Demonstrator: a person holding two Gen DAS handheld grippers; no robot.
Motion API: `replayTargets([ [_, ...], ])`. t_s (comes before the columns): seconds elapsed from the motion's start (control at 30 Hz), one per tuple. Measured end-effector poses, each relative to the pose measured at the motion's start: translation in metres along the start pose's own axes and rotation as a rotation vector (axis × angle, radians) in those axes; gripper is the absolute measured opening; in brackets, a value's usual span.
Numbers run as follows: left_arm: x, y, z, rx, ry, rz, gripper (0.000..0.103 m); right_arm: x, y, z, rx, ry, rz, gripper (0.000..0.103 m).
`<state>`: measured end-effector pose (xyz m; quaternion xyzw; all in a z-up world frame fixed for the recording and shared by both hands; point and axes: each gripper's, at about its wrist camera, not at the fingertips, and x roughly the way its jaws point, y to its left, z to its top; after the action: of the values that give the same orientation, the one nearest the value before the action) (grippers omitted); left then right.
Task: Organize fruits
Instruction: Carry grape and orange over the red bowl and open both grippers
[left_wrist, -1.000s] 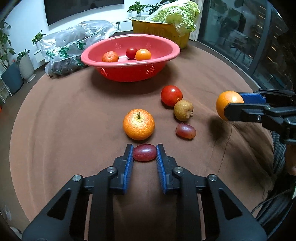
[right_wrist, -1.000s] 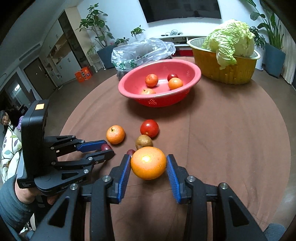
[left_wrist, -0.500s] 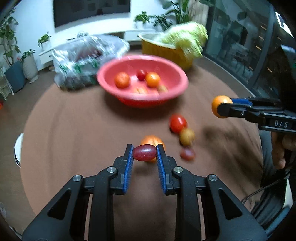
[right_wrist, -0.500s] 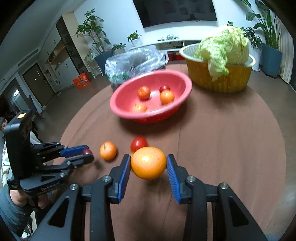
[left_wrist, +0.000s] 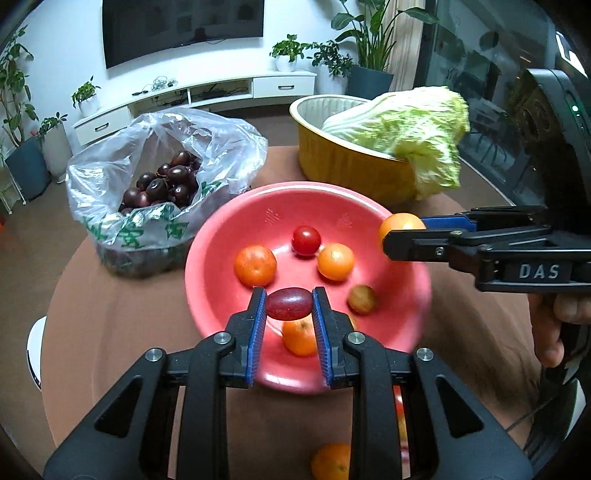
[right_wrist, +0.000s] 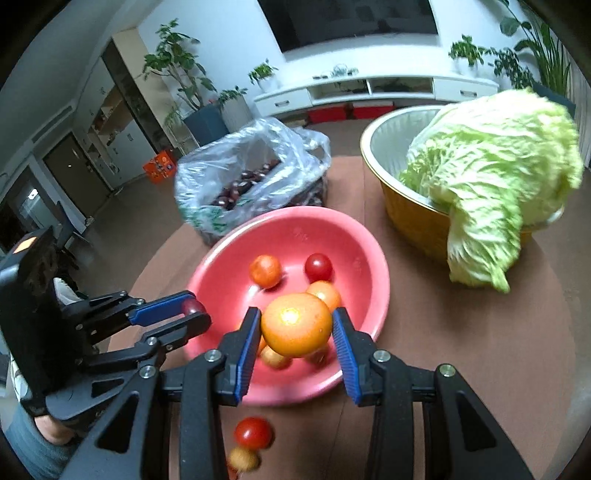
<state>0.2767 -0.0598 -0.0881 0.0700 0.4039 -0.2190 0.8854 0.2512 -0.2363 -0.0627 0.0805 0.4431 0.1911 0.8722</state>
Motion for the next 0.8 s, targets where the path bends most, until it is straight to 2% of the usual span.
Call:
replayTargets([
  [0.3, 0.039, 0.006, 0.002, 0.009, 0.058, 0.004, 0.023, 0.034, -0.006, 0.01, -0.008, 0.064, -0.019, 0.042],
  [0.8, 0.049, 0.002, -0.002, 0.027, 0.074, 0.026, 0.024, 0.044, -0.012, 0.014, 0.022, 0.083, -0.035, 0.043],
])
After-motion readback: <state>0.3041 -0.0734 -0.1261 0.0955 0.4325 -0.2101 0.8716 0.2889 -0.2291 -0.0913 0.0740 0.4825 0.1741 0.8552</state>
